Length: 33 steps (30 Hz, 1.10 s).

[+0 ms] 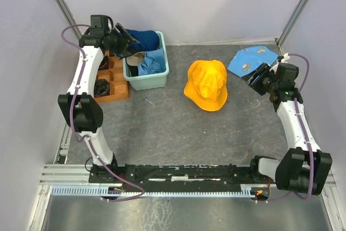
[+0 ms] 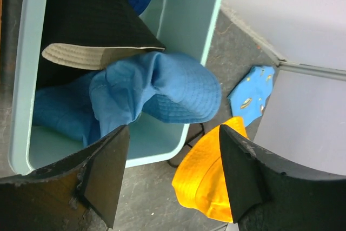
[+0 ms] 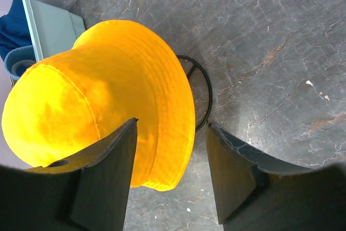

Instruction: Stack the hats

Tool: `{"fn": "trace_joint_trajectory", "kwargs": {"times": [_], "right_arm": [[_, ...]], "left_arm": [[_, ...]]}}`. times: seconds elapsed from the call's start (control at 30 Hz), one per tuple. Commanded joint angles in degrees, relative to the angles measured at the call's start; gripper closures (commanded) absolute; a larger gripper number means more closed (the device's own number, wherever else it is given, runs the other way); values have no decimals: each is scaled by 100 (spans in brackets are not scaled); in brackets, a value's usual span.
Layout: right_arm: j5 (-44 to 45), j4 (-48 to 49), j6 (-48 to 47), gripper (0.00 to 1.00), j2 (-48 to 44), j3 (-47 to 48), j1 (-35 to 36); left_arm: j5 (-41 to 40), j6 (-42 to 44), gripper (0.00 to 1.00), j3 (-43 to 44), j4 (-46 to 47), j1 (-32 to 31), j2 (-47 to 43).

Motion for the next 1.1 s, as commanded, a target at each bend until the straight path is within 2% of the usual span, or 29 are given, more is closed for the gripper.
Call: {"fn": "trace_joint_trajectory", "kwargs": {"times": [0.0, 0.17, 0.43, 0.57, 0.7, 0.8, 0.93, 1.07], "right_arm": [[87, -135, -163, 39, -161, 305, -14], [71, -176, -195, 38, -198, 415, -15], [60, -222, -230, 38, -203, 498, -12], [68, -263, -260, 39, -187, 526, -9], [124, -336, -365, 38, -198, 563, -12], [148, -346, -409, 38, -197, 548, -15], [113, -292, -358, 38, -163, 512, -15], [7, -221, -248, 38, -87, 497, -15]], "left_arm": [[-230, 345, 27, 281, -419, -32, 296], [-420, 339, 36, 369, -372, 35, 532], [-698, 253, 38, 1174, -487, 52, 1255], [-437, 100, 40, 1472, -568, 34, 1501], [-177, 128, 41, 913, -539, -27, 1028], [-88, 473, 46, 340, -546, -50, 484], [-398, 1008, 47, -395, -668, -159, -35], [-632, 1365, 45, -698, -640, -453, -228]]}}
